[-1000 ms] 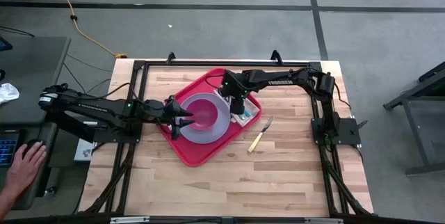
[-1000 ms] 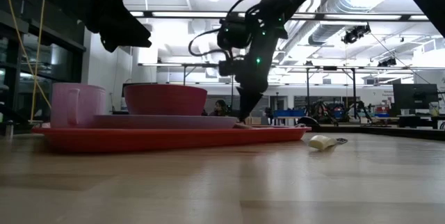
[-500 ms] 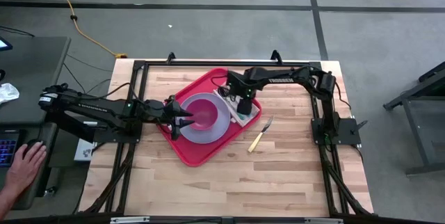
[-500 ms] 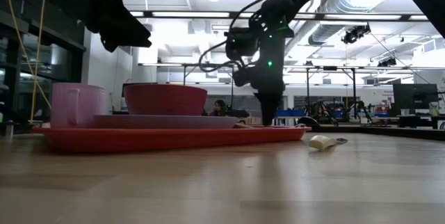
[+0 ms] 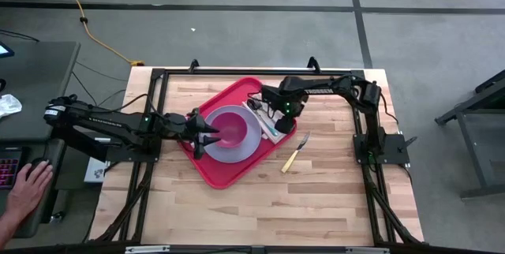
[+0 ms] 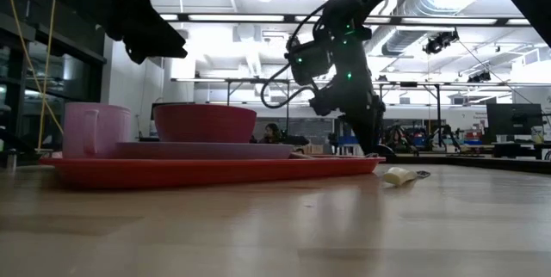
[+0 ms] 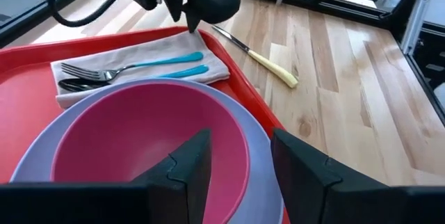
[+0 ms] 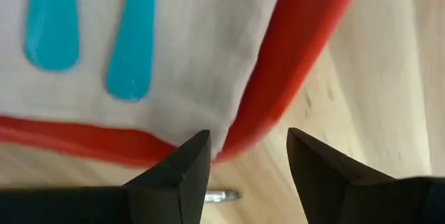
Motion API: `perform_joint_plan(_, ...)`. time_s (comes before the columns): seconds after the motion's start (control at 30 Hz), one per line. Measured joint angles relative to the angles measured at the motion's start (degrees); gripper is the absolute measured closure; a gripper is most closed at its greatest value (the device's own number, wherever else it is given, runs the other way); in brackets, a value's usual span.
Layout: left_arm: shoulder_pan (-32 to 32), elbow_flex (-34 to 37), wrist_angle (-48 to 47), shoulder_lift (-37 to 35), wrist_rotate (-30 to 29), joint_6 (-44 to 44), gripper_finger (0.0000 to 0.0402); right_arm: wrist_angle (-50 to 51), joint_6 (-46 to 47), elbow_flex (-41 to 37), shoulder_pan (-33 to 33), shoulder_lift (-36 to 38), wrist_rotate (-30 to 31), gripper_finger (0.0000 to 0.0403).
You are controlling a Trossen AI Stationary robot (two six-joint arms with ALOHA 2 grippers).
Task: Set up tray
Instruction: Put the yellow table knife on top of the brown table napkin to the right of the blue fork on the red serving tray
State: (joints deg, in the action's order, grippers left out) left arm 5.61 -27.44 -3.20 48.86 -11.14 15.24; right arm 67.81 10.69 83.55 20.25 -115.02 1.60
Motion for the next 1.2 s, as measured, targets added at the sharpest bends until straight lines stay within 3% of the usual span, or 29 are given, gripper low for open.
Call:
perform_joint_plan(0.17, 0.0, 0.0, -0.5, 0.0, 0.3, 0.1, 0.0222, 4.1, 1.0, 0.0, -1.7, 1.8, -0.4, 0.0240)
perform_joint_plan(0.37, 0.0, 0.0, -2.0, 0.0, 1.0, 2.5, 0.0222, 4.2, 8.0, 0.0, -4.4, 7.8, 3.0, 0.0248)
perform_joint_plan(0.73, 0.0, 0.0, -2.6, 0.0, 2.8, 3.5, 0.0222, 4.3, 21.0, 0.0, -13.5, 17.9, 2.8, 0.0246)
perform_joint_plan(1.2, 0.0, 0.0, -4.9, 0.0, 2.9, 3.0, 0.0222, 2.2, 63.2, 0.0, -25.6, 18.8, 1.9, 0.0261)
